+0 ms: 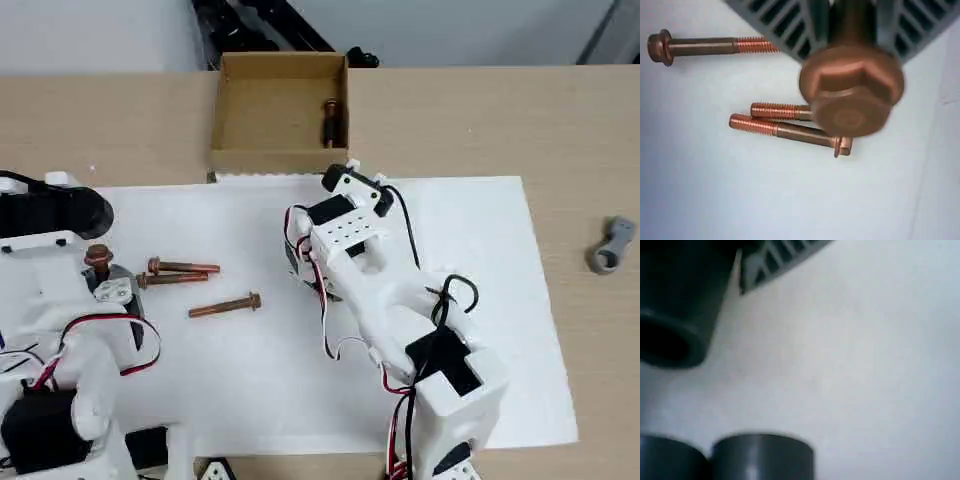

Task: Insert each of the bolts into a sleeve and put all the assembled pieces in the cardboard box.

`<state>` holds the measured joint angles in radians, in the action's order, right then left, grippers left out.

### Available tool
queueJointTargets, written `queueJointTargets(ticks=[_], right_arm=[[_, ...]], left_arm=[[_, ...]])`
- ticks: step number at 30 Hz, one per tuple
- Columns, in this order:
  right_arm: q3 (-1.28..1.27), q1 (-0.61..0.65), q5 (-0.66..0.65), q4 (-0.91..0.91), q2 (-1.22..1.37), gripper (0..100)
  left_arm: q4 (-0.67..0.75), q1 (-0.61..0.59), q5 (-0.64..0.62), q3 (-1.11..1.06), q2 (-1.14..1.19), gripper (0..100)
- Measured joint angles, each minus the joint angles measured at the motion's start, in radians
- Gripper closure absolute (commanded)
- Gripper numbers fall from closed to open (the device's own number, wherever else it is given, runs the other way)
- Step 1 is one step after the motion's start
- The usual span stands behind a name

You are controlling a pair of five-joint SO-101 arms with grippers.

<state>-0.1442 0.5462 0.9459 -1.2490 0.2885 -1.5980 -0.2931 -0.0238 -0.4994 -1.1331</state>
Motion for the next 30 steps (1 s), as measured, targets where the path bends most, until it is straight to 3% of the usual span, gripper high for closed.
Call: queueJointTargets(ticks=[5,9,20,30], right_arm=[[0.009,0.000,-0.049,-0.002,0.008,88.3],[0.008,0.000,-0.072,-0.003,0.008,99.0],[0.006,-0.005,-0.143,-0.009,0.008,99.1],[0.002,-0.005,-0.387,-0.006,-0.245,99.1]], left_arm=[[0.000,-0.097,-0.002,0.000,0.000,99],[0.000,-0.137,0.034,-0.025,-0.003,99],[0.000,-0.164,0.054,-0.066,-0.006,99],[0.032,-0.164,0.054,-0.066,-0.006,99]])
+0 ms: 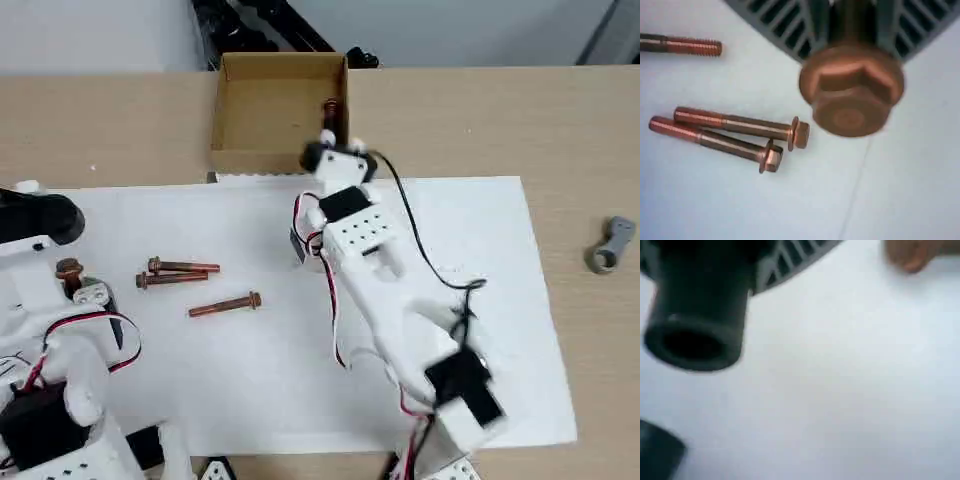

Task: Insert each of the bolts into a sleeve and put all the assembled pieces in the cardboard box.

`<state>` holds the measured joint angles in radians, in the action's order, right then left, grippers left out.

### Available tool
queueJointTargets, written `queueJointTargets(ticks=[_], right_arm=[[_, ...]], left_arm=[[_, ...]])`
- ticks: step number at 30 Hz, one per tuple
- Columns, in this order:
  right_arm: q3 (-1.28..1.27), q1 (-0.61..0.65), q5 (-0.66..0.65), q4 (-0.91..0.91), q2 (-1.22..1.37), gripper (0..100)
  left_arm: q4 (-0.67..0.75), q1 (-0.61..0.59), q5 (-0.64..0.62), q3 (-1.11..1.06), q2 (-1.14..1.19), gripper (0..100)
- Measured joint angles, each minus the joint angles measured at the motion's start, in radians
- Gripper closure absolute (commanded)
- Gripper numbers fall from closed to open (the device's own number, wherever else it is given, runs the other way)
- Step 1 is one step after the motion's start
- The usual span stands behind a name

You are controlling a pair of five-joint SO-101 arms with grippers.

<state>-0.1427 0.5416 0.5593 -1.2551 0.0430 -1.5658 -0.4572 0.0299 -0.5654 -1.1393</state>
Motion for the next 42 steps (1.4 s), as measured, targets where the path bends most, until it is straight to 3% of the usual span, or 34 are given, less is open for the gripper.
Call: queueJointTargets(ticks=[11,16,22,26,31,36,42], right_arm=[[0.000,0.002,-0.321,-0.002,-0.445,99.4],[-0.078,0.034,-0.356,-0.002,-0.651,99.3],[-0.331,0.164,-0.379,0.021,-0.931,99.4],[-0.543,0.180,-0.384,0.146,-1.111,99.4],[-0.763,0.187,-0.384,0.305,-1.257,99.4],[-0.896,0.187,-0.384,0.470,-1.286,99.4],[-1.069,0.187,-0.434,0.732,-1.289,99.4]], left_arm=[[0.064,0.000,0.000,-0.026,0.000,99],[0.152,0.000,0.000,-0.100,0.000,99],[0.342,0.006,0.000,-0.144,0.002,99],[0.443,0.091,0.000,-0.144,0.002,99],[0.526,0.287,-0.015,-0.144,0.002,99],[0.609,0.399,-0.150,-0.144,0.003,99],[0.635,0.520,-0.203,-0.086,0.003,99]])
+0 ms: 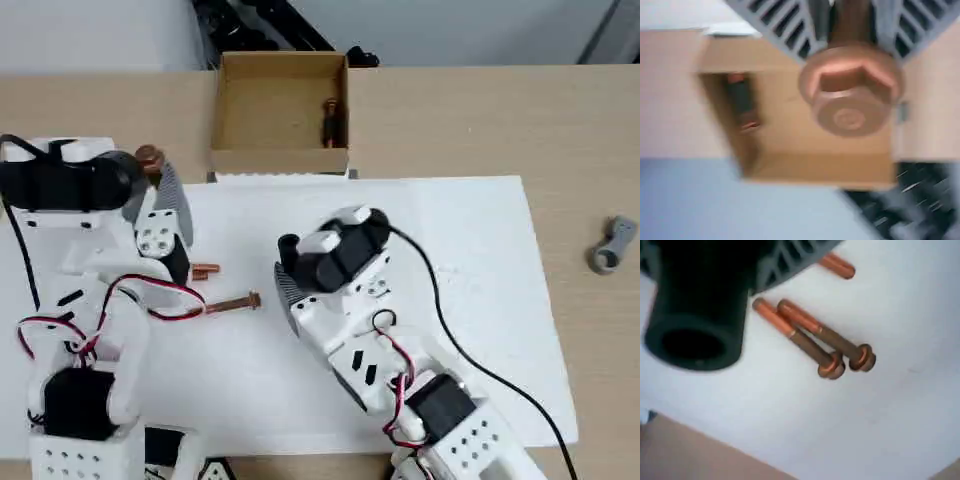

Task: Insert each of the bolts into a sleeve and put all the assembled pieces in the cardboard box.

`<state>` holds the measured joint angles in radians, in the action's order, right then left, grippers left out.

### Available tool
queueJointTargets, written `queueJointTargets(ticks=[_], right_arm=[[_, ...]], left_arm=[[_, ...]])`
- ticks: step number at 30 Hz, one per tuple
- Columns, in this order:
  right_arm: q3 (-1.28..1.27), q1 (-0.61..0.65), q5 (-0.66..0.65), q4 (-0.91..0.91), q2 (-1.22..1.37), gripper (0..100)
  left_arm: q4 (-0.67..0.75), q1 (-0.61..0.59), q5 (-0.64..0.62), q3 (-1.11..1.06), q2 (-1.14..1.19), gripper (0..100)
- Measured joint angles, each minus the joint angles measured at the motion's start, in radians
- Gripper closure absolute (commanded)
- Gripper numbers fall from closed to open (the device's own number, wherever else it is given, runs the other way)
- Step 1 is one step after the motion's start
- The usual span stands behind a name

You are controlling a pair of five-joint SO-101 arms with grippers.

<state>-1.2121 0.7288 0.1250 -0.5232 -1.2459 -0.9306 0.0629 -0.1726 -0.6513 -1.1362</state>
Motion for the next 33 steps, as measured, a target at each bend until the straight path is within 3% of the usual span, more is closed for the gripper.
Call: queueJointTargets(ticks=[5,14,20,28,33], right_arm=[[-0.110,0.000,-0.040,0.167,0.000,99.4],[-0.178,0.043,-0.107,0.298,0.000,99.4],[-0.195,0.061,-0.130,0.319,0.000,99.4],[-0.196,0.061,-0.133,0.319,0.000,99.4],[-0.196,0.061,-0.133,0.319,0.000,99.4]], left_arm=[[-0.026,0.112,-0.003,0.075,0.000,99],[-0.160,0.210,-0.057,0.229,-0.003,99],[-0.163,0.241,-0.091,0.152,0.002,99],[-0.293,0.258,-0.101,0.132,0.000,99],[-0.302,0.287,-0.175,0.132,0.000,99]])
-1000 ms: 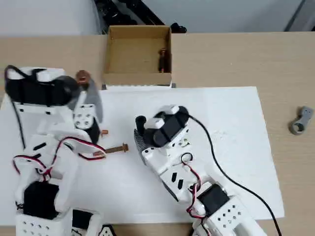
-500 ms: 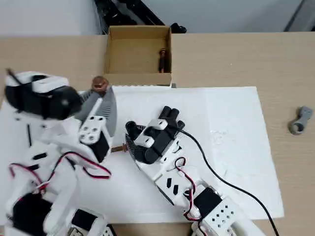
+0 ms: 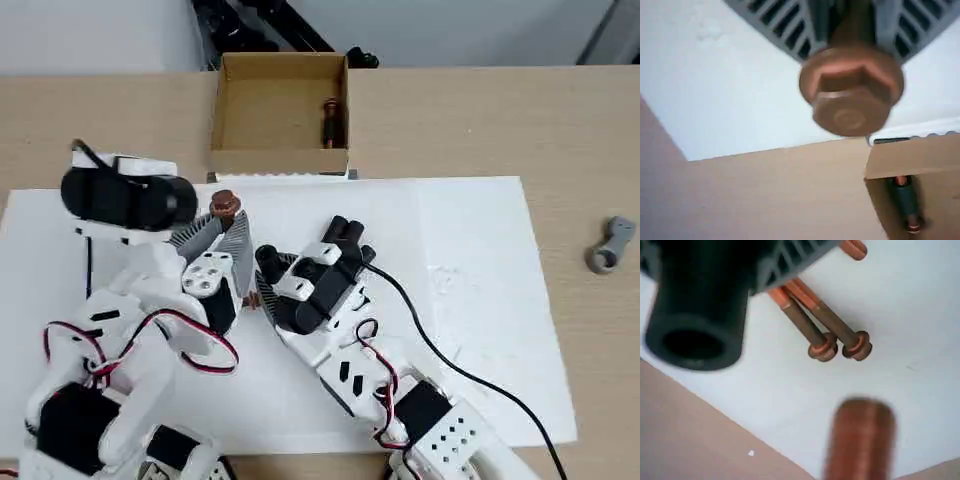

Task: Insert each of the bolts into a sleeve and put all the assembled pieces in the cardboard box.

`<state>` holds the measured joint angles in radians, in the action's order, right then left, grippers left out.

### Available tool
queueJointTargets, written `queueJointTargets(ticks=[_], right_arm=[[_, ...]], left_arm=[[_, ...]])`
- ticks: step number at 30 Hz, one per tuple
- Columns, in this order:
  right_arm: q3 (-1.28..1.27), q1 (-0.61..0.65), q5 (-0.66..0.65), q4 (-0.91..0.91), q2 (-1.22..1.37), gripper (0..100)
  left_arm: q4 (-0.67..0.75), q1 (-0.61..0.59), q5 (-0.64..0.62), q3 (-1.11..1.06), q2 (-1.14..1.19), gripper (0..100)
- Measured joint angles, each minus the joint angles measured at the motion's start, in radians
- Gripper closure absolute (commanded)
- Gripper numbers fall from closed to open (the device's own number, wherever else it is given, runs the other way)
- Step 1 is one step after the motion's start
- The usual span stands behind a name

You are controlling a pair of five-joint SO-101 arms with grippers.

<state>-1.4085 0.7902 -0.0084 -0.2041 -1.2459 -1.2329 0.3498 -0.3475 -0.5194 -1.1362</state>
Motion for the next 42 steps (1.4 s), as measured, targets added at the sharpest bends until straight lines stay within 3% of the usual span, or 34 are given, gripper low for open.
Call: queueJointTargets(ticks=[20,28,42], right_arm=[[0.000,0.000,0.000,0.000,0.000,99.4],[0.000,0.000,0.000,0.000,0.000,99.4],[0.000,0.000,0.000,0.000,0.000,99.4]], left_arm=[[0.106,0.011,-0.057,-0.005,0.002,99],[0.221,0.009,-0.017,-0.149,0.002,99],[0.241,0.008,0.037,-0.213,0.002,99]])
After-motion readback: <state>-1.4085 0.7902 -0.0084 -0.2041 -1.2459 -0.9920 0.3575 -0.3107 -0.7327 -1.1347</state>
